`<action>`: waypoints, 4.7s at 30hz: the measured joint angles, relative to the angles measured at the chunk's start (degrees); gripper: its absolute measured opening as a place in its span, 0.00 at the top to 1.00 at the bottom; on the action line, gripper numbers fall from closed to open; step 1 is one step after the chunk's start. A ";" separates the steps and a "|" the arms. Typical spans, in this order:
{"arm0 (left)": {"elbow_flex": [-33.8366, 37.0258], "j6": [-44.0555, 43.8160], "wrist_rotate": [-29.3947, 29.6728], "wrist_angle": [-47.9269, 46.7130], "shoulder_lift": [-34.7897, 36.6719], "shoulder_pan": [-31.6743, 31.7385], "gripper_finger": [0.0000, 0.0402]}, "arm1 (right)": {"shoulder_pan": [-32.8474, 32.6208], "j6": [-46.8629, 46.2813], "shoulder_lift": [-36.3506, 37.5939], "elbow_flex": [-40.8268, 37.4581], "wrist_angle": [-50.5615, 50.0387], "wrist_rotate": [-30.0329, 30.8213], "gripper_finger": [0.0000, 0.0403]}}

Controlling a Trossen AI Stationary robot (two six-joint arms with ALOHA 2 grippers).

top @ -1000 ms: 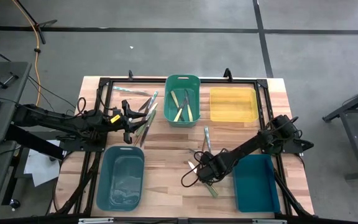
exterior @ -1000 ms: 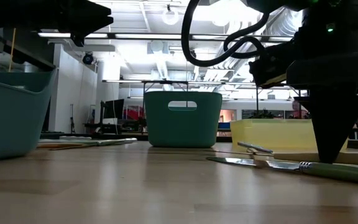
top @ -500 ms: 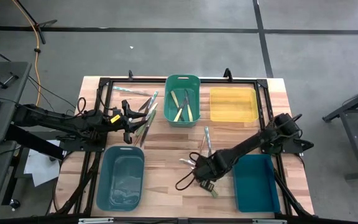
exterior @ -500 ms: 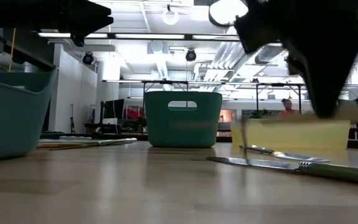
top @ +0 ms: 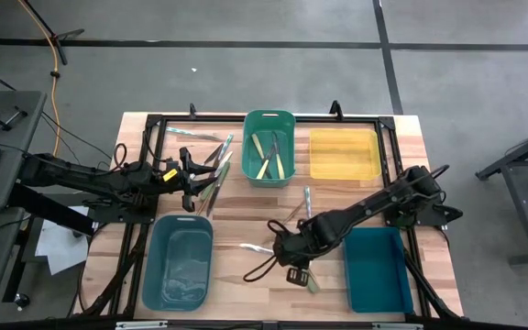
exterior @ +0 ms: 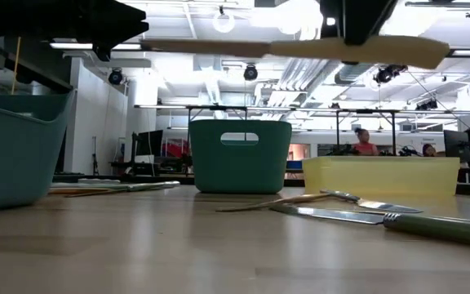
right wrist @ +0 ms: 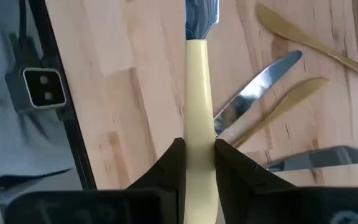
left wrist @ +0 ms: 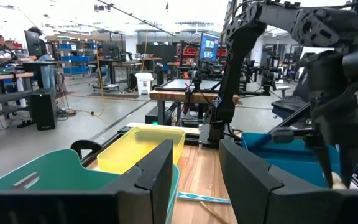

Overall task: Sort silverware by color (type)
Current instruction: Put the yellow knife into the green bin, then put the blue patterned knife into the yellow bin

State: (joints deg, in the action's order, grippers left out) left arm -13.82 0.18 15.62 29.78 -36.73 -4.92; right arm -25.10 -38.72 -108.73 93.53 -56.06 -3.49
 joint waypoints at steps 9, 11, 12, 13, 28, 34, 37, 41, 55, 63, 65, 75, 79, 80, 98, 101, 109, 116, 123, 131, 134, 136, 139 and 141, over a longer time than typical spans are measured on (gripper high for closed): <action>0.00 -0.01 0.00 -0.23 0.00 0.02 0.69 | 0.00 2.62 0.14 0.34 -13.83 3.65 0.87; 0.00 -0.02 -0.01 -0.49 0.00 -0.01 0.69 | 0.00 2.56 0.65 -1.07 -15.36 3.70 0.87; 0.00 -0.01 0.00 -0.48 0.00 0.00 0.69 | 0.02 2.25 1.35 -2.13 -15.10 3.65 0.87; 0.00 -0.02 0.00 -0.49 0.00 0.02 0.69 | 0.02 1.46 2.43 -3.56 -14.43 3.63 0.87; 0.00 0.01 0.01 -1.33 0.00 0.02 0.69 | -0.87 -4.46 34.81 -37.05 18.76 23.48 0.87; 0.00 0.01 0.00 -1.16 0.00 0.01 0.69 | 2.53 18.63 39.34 -46.96 46.50 36.00 0.87; 0.00 0.01 -0.01 0.00 0.00 0.01 0.69 | 6.04 29.67 39.36 -50.48 59.97 36.14 0.87; 0.00 0.09 -0.01 0.57 0.00 0.01 0.69 | 11.26 40.14 39.41 -53.43 72.14 34.94 0.87; 0.00 8.73 0.02 0.02 0.00 0.02 0.69 | 25.09 43.96 39.41 -53.65 76.80 26.92 0.87; 0.00 13.70 0.02 -0.24 0.00 0.02 0.69 | 29.15 41.13 38.85 -53.65 77.12 22.84 0.87; 0.00 15.31 0.02 -0.18 0.00 0.02 0.69 | 29.84 40.94 37.92 -53.47 77.54 22.84 0.87; 0.00 24.22 0.04 5.52 0.00 0.02 0.69 | 34.91 26.54 21.99 -33.92 57.56 22.47 0.86; -0.02 25.49 0.04 8.00 0.02 0.02 0.69 | 37.55 21.60 14.25 -22.24 40.17 22.21 0.85; -0.02 25.49 0.04 7.98 0.02 0.02 0.69 | 38.21 20.16 12.43 -19.88 36.32 21.57 0.85; -0.02 24.09 0.04 7.36 0.00 0.02 0.69 | 41.44 7.76 -3.52 -6.22 11.50 10.96 0.85; -0.02 24.09 0.04 7.37 0.00 0.02 0.69 | 41.72 7.91 -3.52 -6.22 11.39 10.95 0.85; -0.02 24.07 0.04 7.34 0.00 -0.01 0.69 | 41.46 12.76 -3.52 -6.22 12.31 10.80 0.73; -0.02 24.05 0.04 7.32 0.00 -0.01 0.69 | 41.46 17.52 -3.34 -6.22 12.15 10.80 0.67; -0.02 23.92 0.04 6.98 0.00 -0.01 0.69 | 39.83 25.51 2.90 -6.22 9.13 15.82 0.67; -0.02 23.27 0.06 3.16 0.00 -0.01 0.69 | 32.96 29.79 11.83 -13.10 13.72 17.52 0.67; -0.02 20.84 0.08 2.15 0.00 -0.01 0.69 | 30.89 28.20 16.98 -23.60 22.53 17.38 0.67; -0.02 19.79 0.08 1.77 0.00 -0.01 0.69 | 29.73 25.65 20.86 -31.67 29.55 16.92 0.67; -0.02 19.44 0.08 1.42 0.00 -0.01 0.69 | 28.14 22.88 26.27 -42.56 43.07 15.81 0.67; -0.02 19.46 0.13 1.46 0.02 0.02 0.69 | 27.21 22.78 28.86 -48.39 53.98 14.90 0.67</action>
State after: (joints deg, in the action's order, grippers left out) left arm -13.85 19.64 15.75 31.24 -36.71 -4.91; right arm 2.11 -15.94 -79.87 45.15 -2.07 11.42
